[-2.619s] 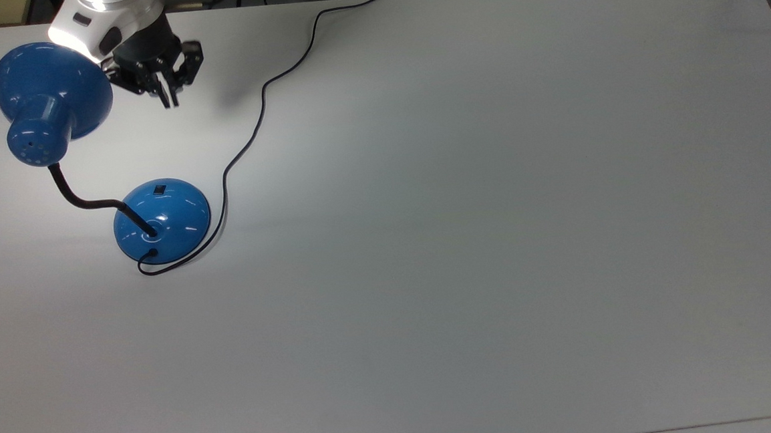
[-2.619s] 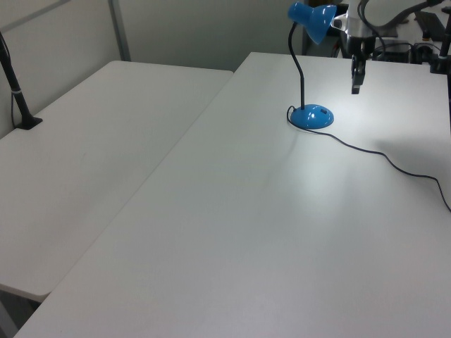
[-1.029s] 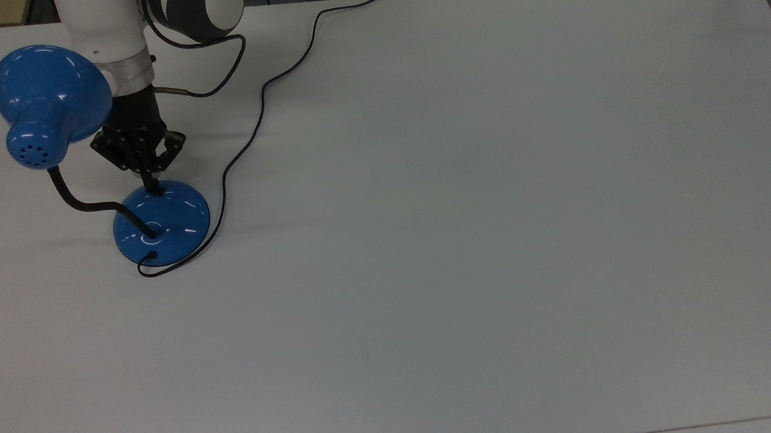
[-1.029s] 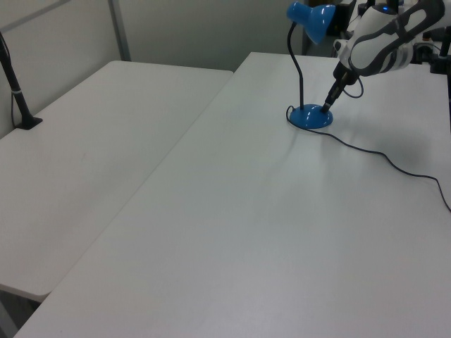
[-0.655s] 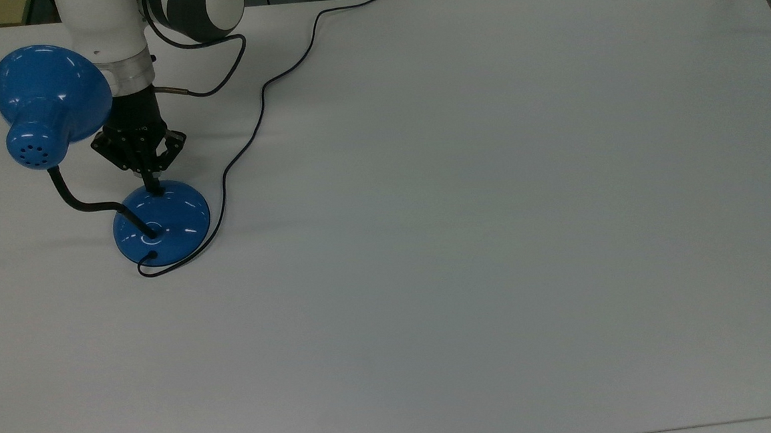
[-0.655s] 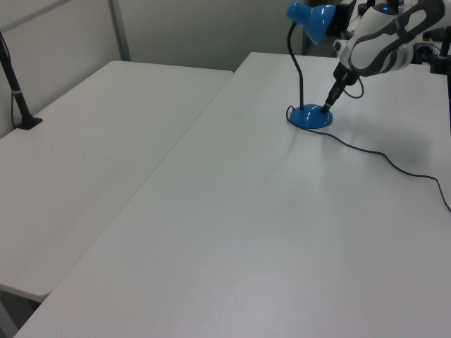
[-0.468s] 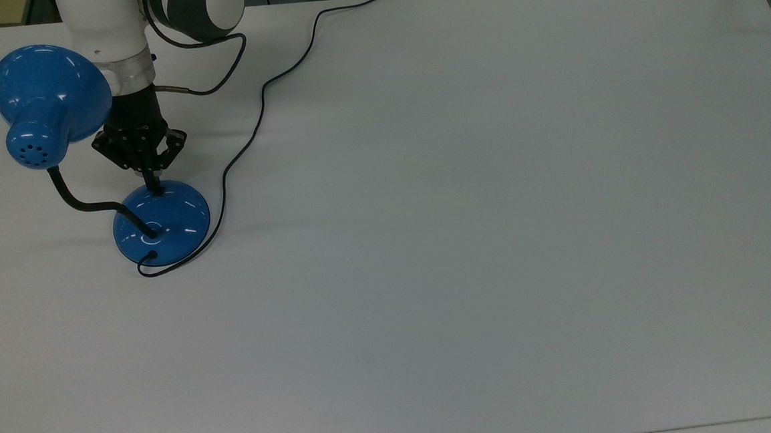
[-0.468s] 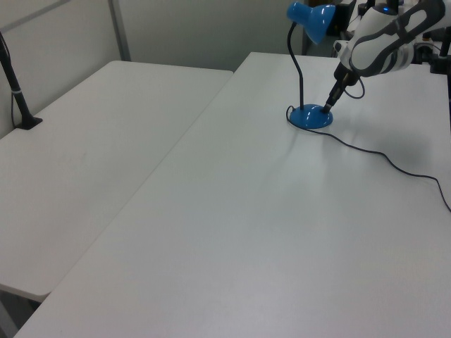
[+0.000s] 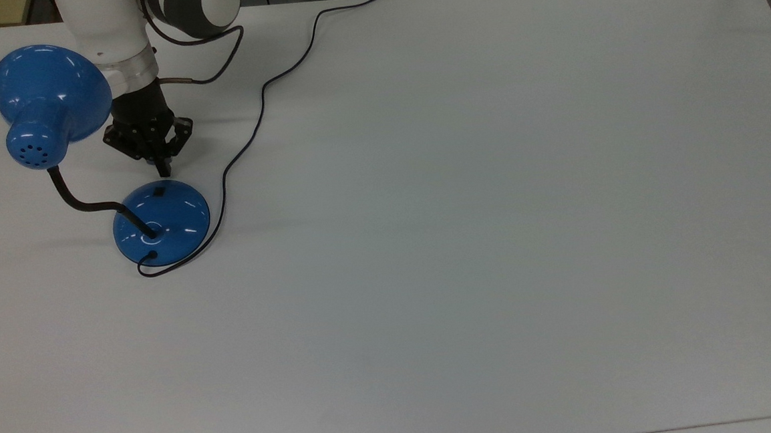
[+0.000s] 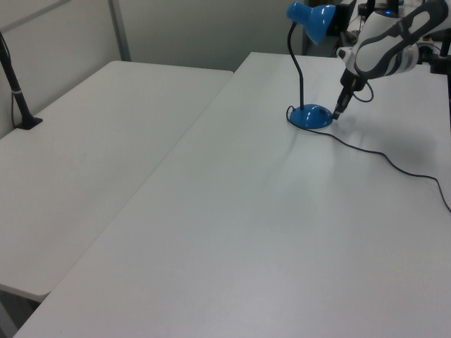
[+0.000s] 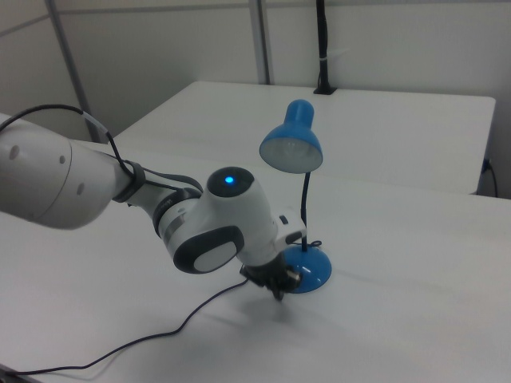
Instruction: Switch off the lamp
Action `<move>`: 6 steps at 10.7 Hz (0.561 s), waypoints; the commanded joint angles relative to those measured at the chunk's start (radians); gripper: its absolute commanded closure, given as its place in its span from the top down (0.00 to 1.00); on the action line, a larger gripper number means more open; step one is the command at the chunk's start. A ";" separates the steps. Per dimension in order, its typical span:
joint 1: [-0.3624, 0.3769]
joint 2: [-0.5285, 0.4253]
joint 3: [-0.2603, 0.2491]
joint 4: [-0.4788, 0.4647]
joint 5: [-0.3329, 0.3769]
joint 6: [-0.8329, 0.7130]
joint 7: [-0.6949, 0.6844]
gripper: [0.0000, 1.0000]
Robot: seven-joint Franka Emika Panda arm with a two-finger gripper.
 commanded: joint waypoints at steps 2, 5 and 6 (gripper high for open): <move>-0.088 -0.152 -0.010 0.121 -0.055 -0.541 -0.112 0.30; -0.099 -0.164 -0.027 0.362 -0.175 -0.984 -0.104 1.00; -0.093 -0.202 -0.027 0.376 -0.175 -1.032 -0.098 1.00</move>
